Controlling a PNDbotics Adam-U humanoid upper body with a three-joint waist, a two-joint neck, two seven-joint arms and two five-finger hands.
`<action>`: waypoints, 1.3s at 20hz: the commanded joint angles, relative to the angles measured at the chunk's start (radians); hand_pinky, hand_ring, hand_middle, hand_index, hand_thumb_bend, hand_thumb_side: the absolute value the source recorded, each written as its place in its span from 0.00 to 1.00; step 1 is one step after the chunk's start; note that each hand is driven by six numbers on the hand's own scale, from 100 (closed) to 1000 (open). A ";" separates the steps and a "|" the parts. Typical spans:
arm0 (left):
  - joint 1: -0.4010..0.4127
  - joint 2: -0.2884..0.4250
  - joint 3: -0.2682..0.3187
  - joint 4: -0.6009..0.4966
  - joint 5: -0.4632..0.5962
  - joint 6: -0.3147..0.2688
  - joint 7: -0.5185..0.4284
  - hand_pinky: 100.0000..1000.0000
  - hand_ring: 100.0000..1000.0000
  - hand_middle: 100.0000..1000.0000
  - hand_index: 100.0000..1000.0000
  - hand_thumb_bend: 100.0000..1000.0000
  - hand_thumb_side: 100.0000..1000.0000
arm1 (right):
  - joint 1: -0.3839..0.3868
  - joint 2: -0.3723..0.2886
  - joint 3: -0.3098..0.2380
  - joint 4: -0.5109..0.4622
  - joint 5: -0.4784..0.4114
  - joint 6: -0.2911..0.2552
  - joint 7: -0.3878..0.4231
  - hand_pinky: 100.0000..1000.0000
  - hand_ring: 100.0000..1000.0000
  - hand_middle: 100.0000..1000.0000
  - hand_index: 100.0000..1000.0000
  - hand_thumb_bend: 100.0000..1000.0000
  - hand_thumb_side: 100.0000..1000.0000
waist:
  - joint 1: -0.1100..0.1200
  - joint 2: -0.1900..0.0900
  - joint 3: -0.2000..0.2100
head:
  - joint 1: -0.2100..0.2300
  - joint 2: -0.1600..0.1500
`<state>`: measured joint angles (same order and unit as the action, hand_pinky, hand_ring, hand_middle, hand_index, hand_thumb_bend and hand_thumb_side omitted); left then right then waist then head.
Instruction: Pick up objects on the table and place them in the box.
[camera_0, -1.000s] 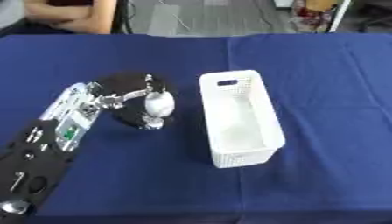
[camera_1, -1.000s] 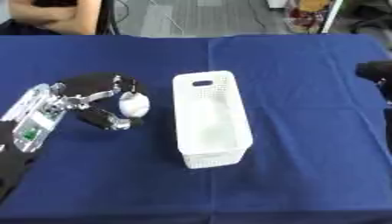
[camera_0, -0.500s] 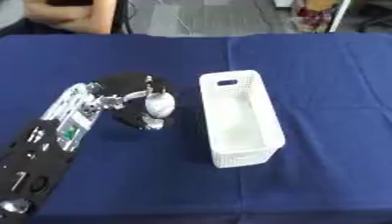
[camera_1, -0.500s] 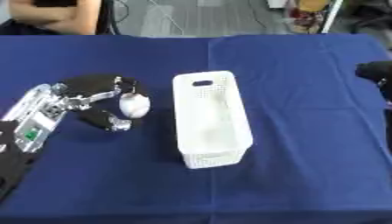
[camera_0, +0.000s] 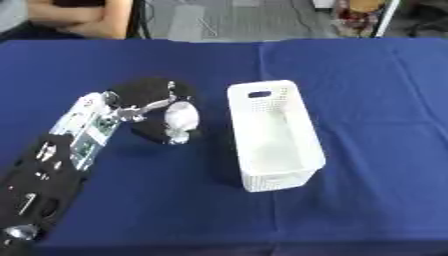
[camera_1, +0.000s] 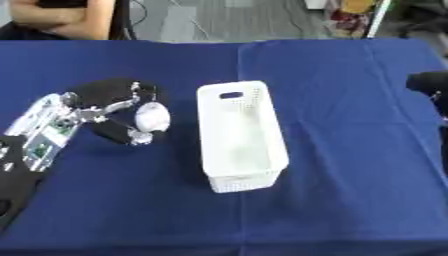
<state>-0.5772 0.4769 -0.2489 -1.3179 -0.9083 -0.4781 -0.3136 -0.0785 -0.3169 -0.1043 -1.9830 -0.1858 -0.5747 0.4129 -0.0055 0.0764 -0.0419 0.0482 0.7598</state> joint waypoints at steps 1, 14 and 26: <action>-0.024 0.006 0.008 0.011 -0.029 -0.005 0.025 0.71 0.74 0.78 0.89 0.70 0.80 | -0.004 -0.017 -0.005 -0.017 -0.005 -0.003 0.003 0.82 0.80 0.75 0.85 0.00 0.67 | -0.001 -0.011 -0.002 | 0.009 -0.010; -0.039 0.011 0.011 0.079 -0.103 -0.028 0.022 0.71 0.73 0.77 0.90 0.72 0.83 | -0.002 -0.017 -0.005 -0.017 -0.004 -0.003 0.003 0.82 0.80 0.75 0.85 0.00 0.67 | -0.001 -0.011 -0.002 | 0.012 -0.009; -0.058 -0.015 0.026 0.181 -0.127 -0.033 0.028 0.52 0.57 0.72 0.84 0.65 0.80 | -0.003 -0.016 -0.003 -0.017 -0.005 -0.003 0.004 0.82 0.80 0.75 0.85 0.00 0.67 | -0.003 -0.011 -0.002 | 0.015 -0.008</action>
<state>-0.6104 0.4530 -0.2346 -1.1350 -1.0307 -0.5096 -0.2920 -0.0762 -0.3169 -0.1041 -1.9830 -0.1868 -0.5765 0.4148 -0.0083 0.0765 -0.0420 0.0559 0.7598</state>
